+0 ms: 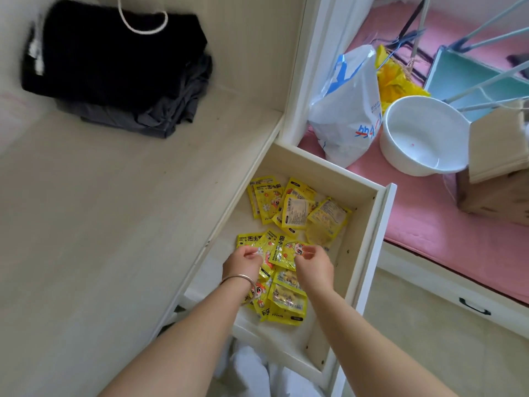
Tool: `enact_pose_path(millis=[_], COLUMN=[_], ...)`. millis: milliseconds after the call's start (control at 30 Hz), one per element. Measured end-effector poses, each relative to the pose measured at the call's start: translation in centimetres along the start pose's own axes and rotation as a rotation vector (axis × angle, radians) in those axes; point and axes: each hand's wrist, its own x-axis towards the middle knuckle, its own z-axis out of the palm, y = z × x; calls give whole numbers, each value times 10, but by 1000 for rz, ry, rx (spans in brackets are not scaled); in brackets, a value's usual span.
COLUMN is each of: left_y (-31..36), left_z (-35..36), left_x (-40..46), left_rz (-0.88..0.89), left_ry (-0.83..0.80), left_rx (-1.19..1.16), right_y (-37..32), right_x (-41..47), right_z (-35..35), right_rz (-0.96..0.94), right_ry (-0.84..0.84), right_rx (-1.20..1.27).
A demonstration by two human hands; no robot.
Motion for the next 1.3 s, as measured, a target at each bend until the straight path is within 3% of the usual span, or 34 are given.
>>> enact_pose_path(millis=[233,500,633,867,1300], left_y=[28,21,-13,-110,-336], left_z=[-42,-101,-132,-174,-220], left_x=[-47,-110,-152,-232,-407], left_rz=[238,313,273,84,-259], left_ry=[72,450,666,919,1313], left_rx=[-57,-147,-171,-257,-565], right_y=[-55,-97,-106,-84,42], right_x=[-59,-109,-149,-245,-460], right_z=[-11,-13,7,67,173], right_rz=[-429,-827,-1070,-1212,-1519], right_ry=[-5,-166,-332,-651,-1010], right_rx=[-160,-326,-455,-612,-816])
